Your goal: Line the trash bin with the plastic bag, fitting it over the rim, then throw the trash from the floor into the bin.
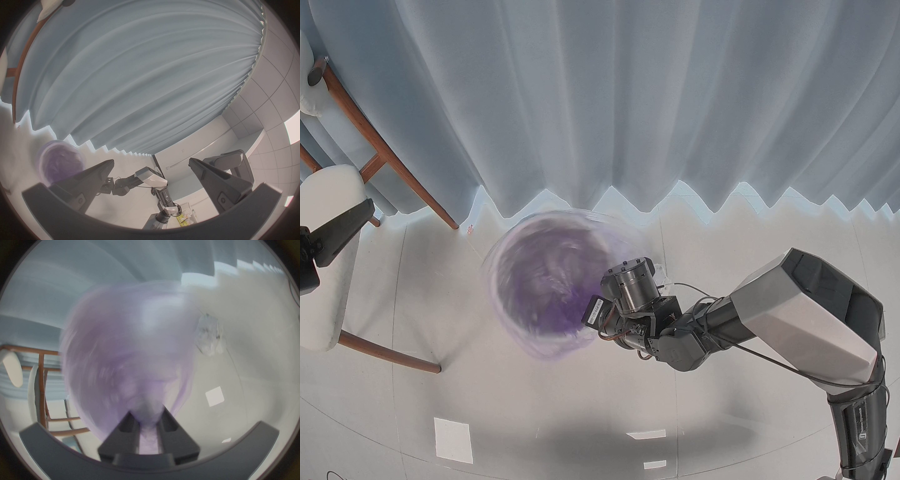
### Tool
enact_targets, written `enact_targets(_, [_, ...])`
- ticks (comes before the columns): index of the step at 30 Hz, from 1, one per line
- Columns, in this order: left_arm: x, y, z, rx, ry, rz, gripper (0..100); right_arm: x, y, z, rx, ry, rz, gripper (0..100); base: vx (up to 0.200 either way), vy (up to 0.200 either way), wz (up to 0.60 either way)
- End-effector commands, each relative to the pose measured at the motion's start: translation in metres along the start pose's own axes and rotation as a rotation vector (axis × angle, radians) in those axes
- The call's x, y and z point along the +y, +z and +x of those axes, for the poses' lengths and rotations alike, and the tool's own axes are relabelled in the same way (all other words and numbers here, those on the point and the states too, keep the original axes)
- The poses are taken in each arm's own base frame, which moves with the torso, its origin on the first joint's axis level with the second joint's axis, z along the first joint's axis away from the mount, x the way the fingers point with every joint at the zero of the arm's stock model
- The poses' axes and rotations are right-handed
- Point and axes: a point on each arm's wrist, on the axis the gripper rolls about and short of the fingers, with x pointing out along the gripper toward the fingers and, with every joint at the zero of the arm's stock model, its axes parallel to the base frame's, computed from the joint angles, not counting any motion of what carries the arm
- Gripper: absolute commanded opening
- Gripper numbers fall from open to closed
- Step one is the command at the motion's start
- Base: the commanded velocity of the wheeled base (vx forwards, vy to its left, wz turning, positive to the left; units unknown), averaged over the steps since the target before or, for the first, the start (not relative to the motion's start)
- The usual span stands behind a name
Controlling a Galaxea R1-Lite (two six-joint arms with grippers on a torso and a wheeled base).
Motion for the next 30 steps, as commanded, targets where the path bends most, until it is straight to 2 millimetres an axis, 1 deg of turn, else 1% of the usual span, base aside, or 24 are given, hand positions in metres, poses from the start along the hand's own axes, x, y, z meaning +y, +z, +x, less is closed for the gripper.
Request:
enact_targets(1, [-0.006, -0.001, -0.003, -0.003, -0.01, 0.014, 100, 0.001, 0.003, -0.006, -0.022, -0.01, -0.053, 0, 0.0, 0.0, 0.0])
enact_targets(4, [-0.008, -0.001, -0.004, -0.006, -0.012, 0.019, 100, -0.001, 0.011, -0.019, -0.039, -0.022, -0.138, 0, 0.0, 0.0, 0.0])
enact_targets(7, [-0.009, -0.001, -0.004, -0.008, -0.012, 0.022, 100, -0.005, 0.02, -0.039, -0.05, -0.02, -0.181, 0, 0.0, 0.0, 0.0])
enact_targets(9, [-0.008, -0.001, -0.004, -0.007, -0.01, 0.018, 100, -0.011, 0.023, -0.05, -0.054, -0.011, -0.215, 0, 0.0, 0.0, 0.0])
enact_targets(10, [-0.008, -0.001, -0.004, -0.005, -0.011, 0.018, 100, -0.012, 0.025, -0.052, -0.056, -0.007, -0.219, 0, 0.0, 0.0, 0.0])
enact_targets(11, [-0.008, -0.001, -0.004, -0.005, -0.009, 0.015, 100, -0.019, 0.025, -0.06, -0.056, 0.007, -0.251, 0, 0.0, 0.0, 0.0])
enact_targets(12, [-0.008, -0.001, -0.004, -0.005, -0.008, 0.014, 100, -0.023, 0.025, -0.062, -0.059, 0.012, -0.264, 0, 0.0, 0.0, 0.0])
enact_targets(14, [-0.008, -0.001, -0.004, -0.005, -0.008, 0.012, 100, -0.039, 0.022, -0.071, -0.063, 0.051, -0.317, 0, 0.0, 0.0, 0.0])
enact_targets(15, [-0.008, -0.001, -0.004, -0.005, -0.008, 0.012, 100, -0.043, 0.02, -0.073, -0.064, 0.067, -0.331, 0, 0.0, 0.0, 0.0])
enact_targets(16, [-0.007, -0.002, -0.004, -0.004, -0.007, 0.01, 100, -0.054, 0.018, -0.079, -0.072, 0.118, -0.366, 0, 0.0, 0.0, 0.0])
enact_targets(18, [-0.007, -0.003, -0.004, -0.002, -0.004, 0.005, 100, -0.065, 0.015, -0.084, -0.085, 0.178, -0.386, 0, 0.0, 0.0, 0.0])
enact_targets(22, [-0.004, -0.003, -0.003, 0.0, 0.001, -0.006, 100, -0.085, 0.007, -0.095, -0.099, 0.28, -0.386, 0, 0.0, 0.0, 0.0])
enact_targets(23, [-0.003, -0.003, -0.003, 0.001, 0.002, -0.007, 100, -0.086, 0.007, -0.095, -0.101, 0.283, -0.386, 0, 0.0, 0.0, 0.0])
enact_targets(24, [-0.002, -0.003, -0.003, 0.0, 0.006, -0.011, 100, -0.092, 0.007, -0.1, -0.106, 0.336, -0.382, 0, 0.0, 0.0, 0.0])
enact_targets(27, [0.001, 0.0, -0.005, -0.021, 0.046, -0.007, 100, -0.097, 0.011, -0.107, -0.132, 0.397, -0.354, 0, 0.0, 0.0, 0.0])
enact_targets(29, [0.011, 0.002, -0.006, -0.03, 0.093, -0.019, 100, -0.097, 0.012, -0.11, -0.148, 0.422, -0.317, 0, 0.0, 0.0, 0.0])
enact_targets(30, [0.02, 0.003, -0.005, -0.032, 0.122, -0.037, 100, -0.097, 0.012, -0.112, -0.16, 0.437, -0.294, 0, 0.0, 0.0, 0.0])
